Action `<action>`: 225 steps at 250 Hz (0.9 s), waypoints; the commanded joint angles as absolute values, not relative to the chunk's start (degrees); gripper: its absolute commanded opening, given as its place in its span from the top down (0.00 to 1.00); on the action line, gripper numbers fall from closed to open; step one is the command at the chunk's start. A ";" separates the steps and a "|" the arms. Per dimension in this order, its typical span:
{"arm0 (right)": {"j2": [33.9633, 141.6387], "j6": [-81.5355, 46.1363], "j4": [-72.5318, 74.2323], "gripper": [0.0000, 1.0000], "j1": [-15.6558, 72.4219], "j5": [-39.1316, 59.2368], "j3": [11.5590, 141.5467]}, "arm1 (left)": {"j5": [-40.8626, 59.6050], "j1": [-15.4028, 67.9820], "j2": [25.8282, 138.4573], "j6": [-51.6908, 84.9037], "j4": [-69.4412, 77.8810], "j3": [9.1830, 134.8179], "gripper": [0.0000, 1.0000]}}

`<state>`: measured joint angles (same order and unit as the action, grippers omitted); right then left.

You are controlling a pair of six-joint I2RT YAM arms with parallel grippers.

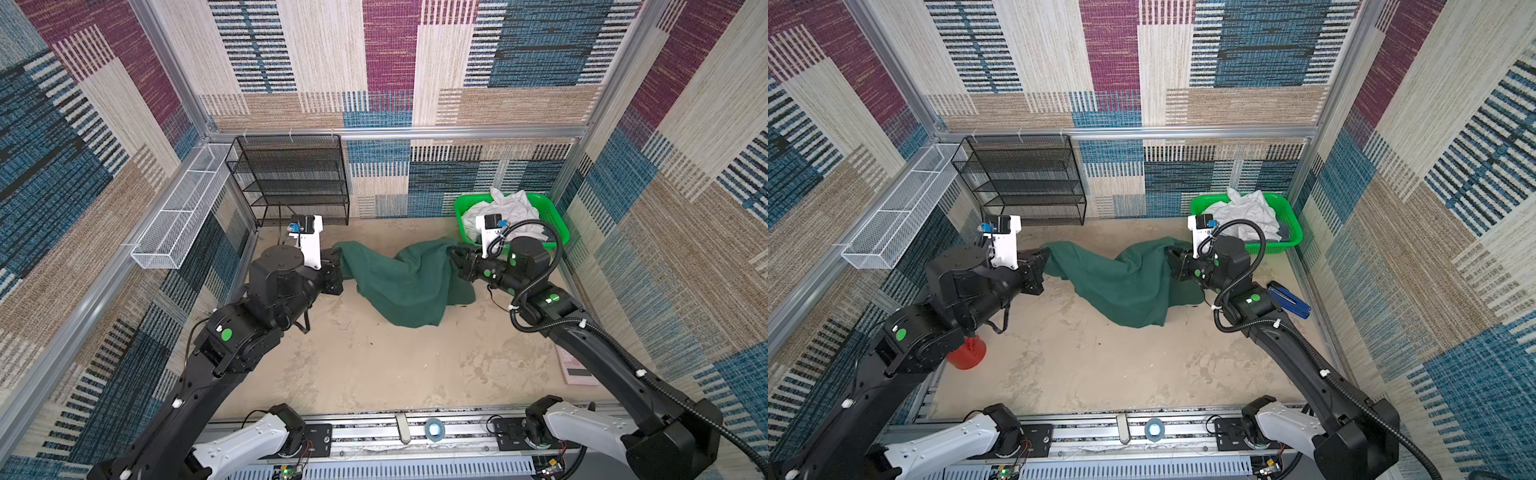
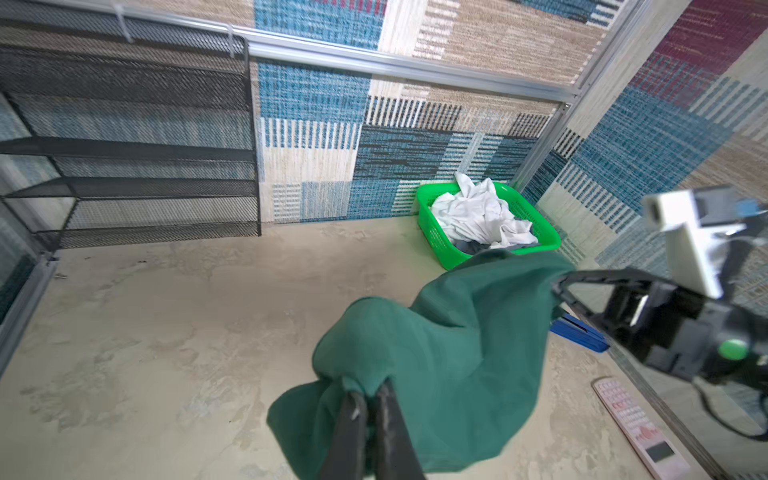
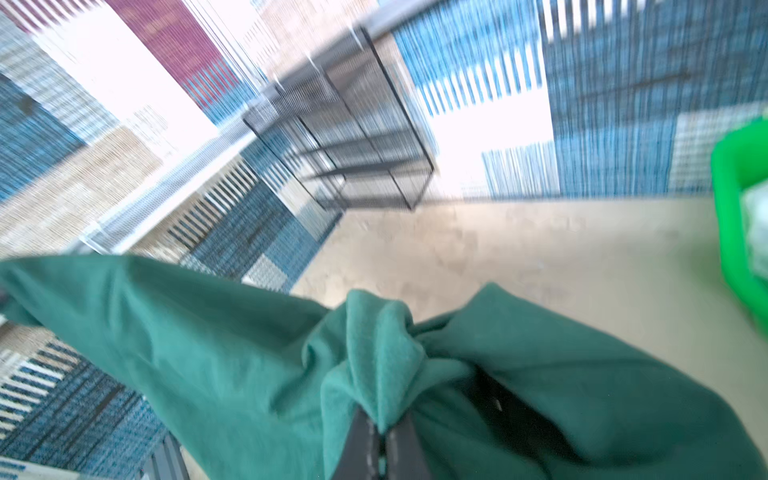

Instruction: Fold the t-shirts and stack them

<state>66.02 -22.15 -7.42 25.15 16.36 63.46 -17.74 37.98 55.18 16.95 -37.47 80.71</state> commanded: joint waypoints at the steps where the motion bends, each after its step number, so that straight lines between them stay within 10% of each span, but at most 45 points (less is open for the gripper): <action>1: 71.36 -18.99 -13.64 1.00 25.22 14.02 69.33 | -25.71 37.66 54.88 14.93 -35.33 78.85 1.00; 66: 99.89 -17.58 -9.24 0.98 25.19 19.86 79.94 | -35.73 36.15 59.06 24.28 -38.36 68.56 1.00; 106: 105.75 -16.75 -4.11 0.43 25.22 18.73 80.77 | -35.96 33.40 59.86 29.47 -39.06 61.68 1.00; 133: 99.62 -14.79 -5.98 0.26 25.20 11.54 75.94 | -33.43 32.14 59.07 29.99 -36.97 57.53 1.00; 180: 84.97 -18.27 -16.26 0.28 25.31 7.26 57.80 | -30.21 30.56 61.04 31.70 -33.95 52.45 1.00; 225: 71.97 -27.75 -20.81 0.50 26.80 11.31 39.72 | -25.61 28.63 66.65 30.57 -29.50 51.68 1.00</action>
<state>77.54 -20.36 -16.19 25.50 9.56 46.85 -29.54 29.71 63.81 29.98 -34.85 51.68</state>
